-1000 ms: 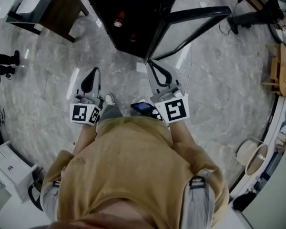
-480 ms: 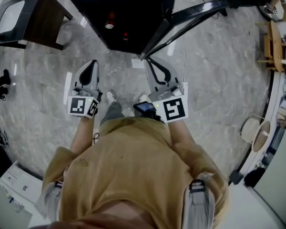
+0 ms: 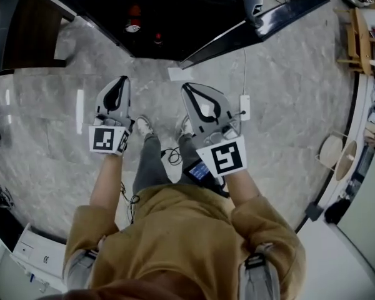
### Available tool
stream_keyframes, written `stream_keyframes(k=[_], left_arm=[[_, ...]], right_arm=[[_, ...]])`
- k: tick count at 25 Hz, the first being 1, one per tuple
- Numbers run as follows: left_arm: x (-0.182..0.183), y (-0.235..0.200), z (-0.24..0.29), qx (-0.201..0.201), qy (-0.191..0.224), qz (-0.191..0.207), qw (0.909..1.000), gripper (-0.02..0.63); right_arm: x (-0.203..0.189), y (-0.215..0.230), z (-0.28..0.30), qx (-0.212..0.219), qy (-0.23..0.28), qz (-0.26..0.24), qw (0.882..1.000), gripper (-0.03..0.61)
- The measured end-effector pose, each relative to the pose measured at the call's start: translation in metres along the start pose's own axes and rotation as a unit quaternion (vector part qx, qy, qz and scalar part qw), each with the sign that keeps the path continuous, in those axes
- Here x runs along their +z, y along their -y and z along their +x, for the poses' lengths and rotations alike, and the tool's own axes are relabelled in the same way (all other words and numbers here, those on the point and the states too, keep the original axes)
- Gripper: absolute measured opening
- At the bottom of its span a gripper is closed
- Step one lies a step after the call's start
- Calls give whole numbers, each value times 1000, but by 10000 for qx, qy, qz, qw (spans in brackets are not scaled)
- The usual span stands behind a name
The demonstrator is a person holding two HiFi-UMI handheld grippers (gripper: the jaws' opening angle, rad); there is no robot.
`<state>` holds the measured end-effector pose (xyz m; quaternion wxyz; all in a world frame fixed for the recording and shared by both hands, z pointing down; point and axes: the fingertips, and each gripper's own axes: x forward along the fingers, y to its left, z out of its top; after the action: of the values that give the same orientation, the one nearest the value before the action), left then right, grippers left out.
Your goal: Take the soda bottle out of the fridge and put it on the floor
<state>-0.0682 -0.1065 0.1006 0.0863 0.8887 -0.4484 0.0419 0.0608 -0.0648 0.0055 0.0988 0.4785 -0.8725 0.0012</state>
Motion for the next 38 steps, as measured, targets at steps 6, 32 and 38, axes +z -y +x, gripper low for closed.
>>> stream_keyframes(k=[6,32,38], left_arm=[[-71,-4,35,-267,-342,-56,9990,11],[-315,-26,168,-340,-493,412,9974,129],[-353,-36,194,-313,-417,609,9968,146]], right_arm=[[-72,-11,23,233,-262,190,9992,0],[-316,-30,94,1069,-300,-187,9936,0],[-367,-26,101,1130,-209,-411,9925,0]])
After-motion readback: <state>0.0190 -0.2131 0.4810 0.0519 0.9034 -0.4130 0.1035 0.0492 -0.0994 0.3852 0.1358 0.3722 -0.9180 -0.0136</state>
